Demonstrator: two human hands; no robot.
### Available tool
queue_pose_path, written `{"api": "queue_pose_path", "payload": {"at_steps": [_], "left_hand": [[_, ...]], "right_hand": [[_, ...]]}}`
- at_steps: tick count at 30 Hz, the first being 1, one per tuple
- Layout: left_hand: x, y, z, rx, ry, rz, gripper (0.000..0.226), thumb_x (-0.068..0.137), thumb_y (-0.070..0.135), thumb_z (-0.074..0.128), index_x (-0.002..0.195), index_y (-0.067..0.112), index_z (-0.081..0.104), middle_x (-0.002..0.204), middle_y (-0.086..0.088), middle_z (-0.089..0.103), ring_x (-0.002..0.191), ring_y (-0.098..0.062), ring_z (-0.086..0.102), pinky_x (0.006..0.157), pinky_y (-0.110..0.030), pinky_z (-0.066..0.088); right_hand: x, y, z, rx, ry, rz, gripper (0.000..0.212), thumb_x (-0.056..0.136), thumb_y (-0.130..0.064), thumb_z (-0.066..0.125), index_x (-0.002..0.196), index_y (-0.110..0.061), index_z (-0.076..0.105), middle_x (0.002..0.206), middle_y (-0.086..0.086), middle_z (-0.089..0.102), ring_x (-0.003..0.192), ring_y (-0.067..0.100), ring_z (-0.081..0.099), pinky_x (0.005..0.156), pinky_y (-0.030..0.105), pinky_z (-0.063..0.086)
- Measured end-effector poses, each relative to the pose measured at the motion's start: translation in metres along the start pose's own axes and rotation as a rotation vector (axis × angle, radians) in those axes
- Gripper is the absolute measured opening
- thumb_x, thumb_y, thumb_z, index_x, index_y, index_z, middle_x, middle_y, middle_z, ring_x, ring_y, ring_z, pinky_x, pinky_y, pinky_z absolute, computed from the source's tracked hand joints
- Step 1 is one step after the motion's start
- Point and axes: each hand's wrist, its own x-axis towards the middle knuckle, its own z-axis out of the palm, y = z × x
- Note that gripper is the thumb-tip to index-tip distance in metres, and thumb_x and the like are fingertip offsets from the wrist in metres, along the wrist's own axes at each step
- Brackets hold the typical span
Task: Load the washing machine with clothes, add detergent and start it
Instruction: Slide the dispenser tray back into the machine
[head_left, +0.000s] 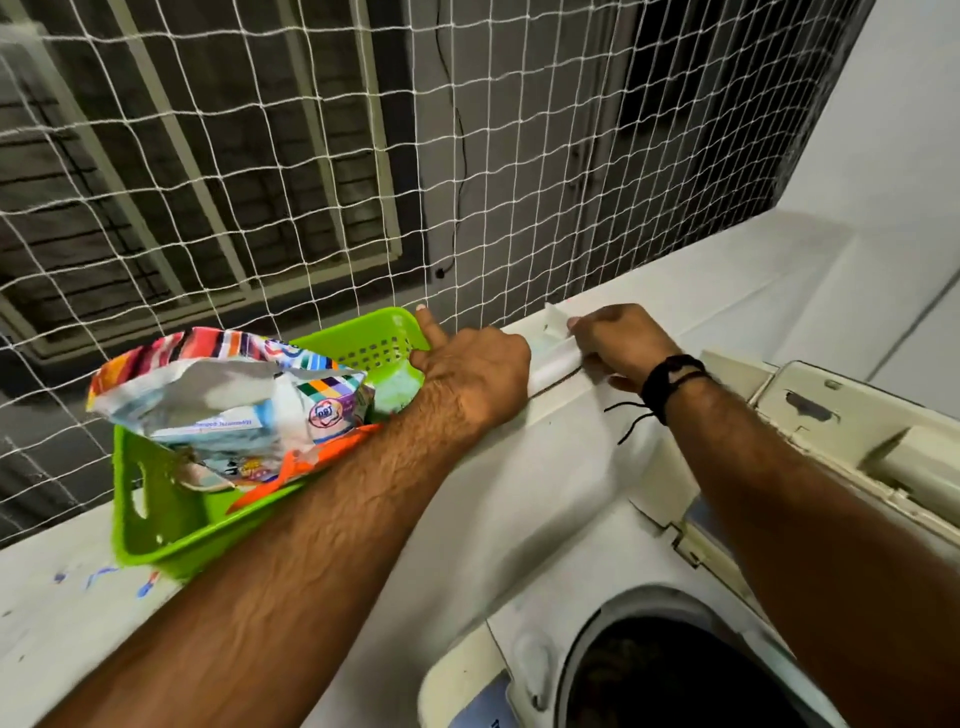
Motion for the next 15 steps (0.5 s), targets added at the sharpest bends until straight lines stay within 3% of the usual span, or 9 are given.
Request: {"api": "queue_pose_path", "payload": {"at_steps": [3,8,12,15], "left_hand": [[-0.013,0.001,-0.005,0.021,0.084,0.086,0.02,0.089,0.016,0.051,0.106,0.02,0.062,0.106,-0.01,0.06,0.115,-0.041,0.053,0.105,-0.076,0.005],[-0.042,0.003,-0.011,0.095,0.241,0.246,0.017,0.088,0.02,0.053,0.102,0.019,0.063,0.103,-0.009,0.065,0.106,-0.037,0.059,0.108,-0.074,0.004],[-0.063,0.006,-0.01,0.059,0.286,0.348,0.018,0.086,0.019,0.053,0.102,0.021,0.061,0.098,-0.007,0.066,0.103,-0.033,0.059,0.11,-0.07,0.01],[-0.078,0.007,-0.001,-0.041,0.301,0.452,0.024,0.087,0.023,0.051,0.111,0.024,0.052,0.098,-0.005,0.067,0.097,-0.033,0.063,0.105,-0.062,0.025]], "right_hand": [[-0.036,0.004,-0.014,0.074,0.086,-0.013,0.026,0.087,-0.044,0.064,0.098,-0.022,0.072,0.084,-0.001,0.068,0.076,0.016,0.059,0.061,0.027,0.043],[-0.108,0.02,-0.021,0.231,0.26,-0.022,0.024,0.089,-0.048,0.064,0.098,-0.028,0.074,0.089,-0.004,0.069,0.08,0.015,0.061,0.065,0.03,0.048],[-0.161,0.036,-0.019,0.379,0.337,0.024,0.02,0.091,-0.045,0.064,0.102,-0.03,0.073,0.088,-0.002,0.066,0.08,0.016,0.058,0.069,0.034,0.045],[-0.196,0.046,-0.012,0.45,0.432,0.061,0.023,0.091,-0.044,0.064,0.108,-0.031,0.072,0.089,-0.004,0.069,0.086,0.017,0.063,0.069,0.035,0.045]]}}
